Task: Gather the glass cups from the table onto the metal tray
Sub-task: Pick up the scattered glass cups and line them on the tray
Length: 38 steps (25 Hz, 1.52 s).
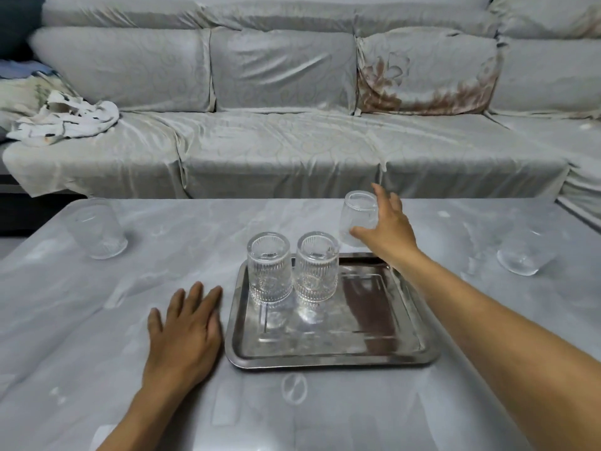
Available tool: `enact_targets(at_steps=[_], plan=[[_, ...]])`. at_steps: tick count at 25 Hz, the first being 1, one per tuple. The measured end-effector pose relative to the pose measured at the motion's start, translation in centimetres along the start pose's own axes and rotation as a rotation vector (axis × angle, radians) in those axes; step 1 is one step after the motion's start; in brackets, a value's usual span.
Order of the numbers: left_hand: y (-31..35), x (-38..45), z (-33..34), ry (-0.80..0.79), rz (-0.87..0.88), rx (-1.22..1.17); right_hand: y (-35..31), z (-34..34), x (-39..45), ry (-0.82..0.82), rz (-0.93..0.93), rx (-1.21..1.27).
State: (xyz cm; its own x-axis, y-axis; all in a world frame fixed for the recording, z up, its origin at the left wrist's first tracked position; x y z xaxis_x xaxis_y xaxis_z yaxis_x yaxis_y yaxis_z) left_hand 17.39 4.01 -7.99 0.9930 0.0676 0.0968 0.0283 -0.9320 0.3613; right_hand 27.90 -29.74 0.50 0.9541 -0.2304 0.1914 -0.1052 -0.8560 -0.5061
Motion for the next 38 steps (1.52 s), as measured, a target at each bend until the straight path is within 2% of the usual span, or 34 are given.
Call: enact_targets(at_steps=[2,7,12,15,17,18,19,20,23,25,28,38], plan=[[-0.3,0.2,0.1,0.002,0.0,-0.008,0.3,1.4,1.7,-0.022,0.075,0.056],[-0.2,0.0,0.2,0.006,0.015,-0.011,0.1,2.6,2.0,0.026,0.059,0.141],[-0.3,-0.3,-0.7,0.027,0.014,-0.088,-0.2,-1.2,-3.7,0.237,0.043,0.468],[0.5,-1.8,-2.4,0.065,-0.038,-0.374,0.3,-3.5,-9.0,0.21,0.051,0.547],[1.7,-3.4,-3.5,0.041,-0.218,-0.708,0.3,-3.4,-11.6,0.16,0.046,0.532],[2.4,-4.3,-3.8,0.043,-0.291,-0.797,0.1,-2.9,-12.1,0.132,0.038,0.492],[3.2,-5.4,-4.1,0.057,-0.3,-0.78,-0.1,-2.5,-12.4,0.107,0.029,0.448],[4.1,-6.4,-4.4,0.074,-0.226,-0.667,-0.3,-2.2,-12.4,0.087,0.024,0.413],[6.9,-8.5,-4.6,0.08,0.293,-0.213,-0.8,-1.1,-12.2,0.057,-0.017,0.363],[8.5,-8.8,-4.4,0.008,0.471,-0.06,-0.5,-0.3,-11.9,0.053,-0.031,0.315],[9.1,-8.3,-4.1,-0.1,0.488,0.062,0.3,0.5,-11.1,0.041,-0.026,0.281],[9.6,-8.4,-4.0,-0.147,0.45,0.137,1.3,0.7,-11.1,0.035,-0.069,0.252]])
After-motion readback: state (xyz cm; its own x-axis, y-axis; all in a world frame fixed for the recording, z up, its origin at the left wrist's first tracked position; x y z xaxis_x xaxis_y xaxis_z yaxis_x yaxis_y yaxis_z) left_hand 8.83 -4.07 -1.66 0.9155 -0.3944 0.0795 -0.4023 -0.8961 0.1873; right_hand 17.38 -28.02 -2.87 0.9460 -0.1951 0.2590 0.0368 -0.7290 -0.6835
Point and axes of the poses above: each hand's wrist, its own x-axis towards the middle knuckle, its own z-axis out of the palm, y = z × x, the point moved 1 cm from there along x, towards the middle knuckle, and after that the axes turned 4 degrees about -x, right-handed, at the moved point
